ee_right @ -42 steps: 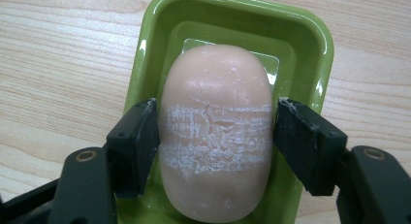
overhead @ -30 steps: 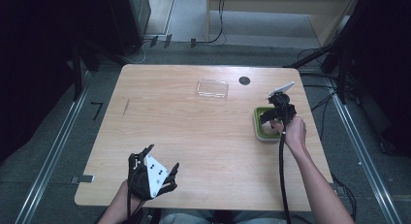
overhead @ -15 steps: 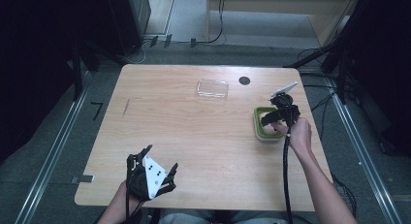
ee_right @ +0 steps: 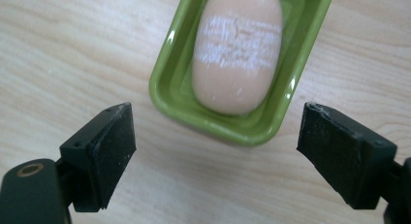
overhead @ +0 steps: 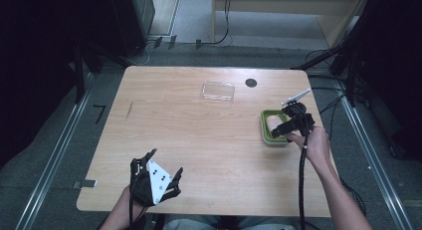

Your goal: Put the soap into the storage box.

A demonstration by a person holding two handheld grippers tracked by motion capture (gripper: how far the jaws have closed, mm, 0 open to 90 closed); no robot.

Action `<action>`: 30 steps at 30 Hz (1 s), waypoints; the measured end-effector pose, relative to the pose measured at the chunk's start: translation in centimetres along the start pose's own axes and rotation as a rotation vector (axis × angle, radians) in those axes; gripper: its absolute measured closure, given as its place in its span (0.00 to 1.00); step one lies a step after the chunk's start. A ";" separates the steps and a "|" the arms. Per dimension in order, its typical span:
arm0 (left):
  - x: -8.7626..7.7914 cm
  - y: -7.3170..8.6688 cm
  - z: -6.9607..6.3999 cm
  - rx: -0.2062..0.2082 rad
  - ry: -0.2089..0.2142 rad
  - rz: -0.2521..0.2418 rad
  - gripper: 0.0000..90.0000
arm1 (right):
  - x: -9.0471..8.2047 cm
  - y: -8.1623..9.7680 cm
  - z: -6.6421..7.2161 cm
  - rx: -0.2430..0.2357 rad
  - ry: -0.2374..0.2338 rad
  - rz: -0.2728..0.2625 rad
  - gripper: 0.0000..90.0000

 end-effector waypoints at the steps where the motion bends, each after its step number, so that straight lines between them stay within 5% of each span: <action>1: 0.0 0.0 0.0 0.000 0.000 0.000 0.16 | -0.1 0.2 0.1 0.000 -0.001 0.005 0.15; 30: 0.0 0.0 -0.1 -0.002 -0.001 0.000 0.16 | -0.3 6.0 3.1 -0.101 -0.036 0.142 0.16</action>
Point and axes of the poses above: each handheld gripper's, and its own axes: x roughly forward along the jaws, y roughly out of its underside, z roughly to its left, the point moved 5 cm from there along x, roughly forward along the jaws, and after that the axes turned 14 degrees about -x, right-handed, at the moved point
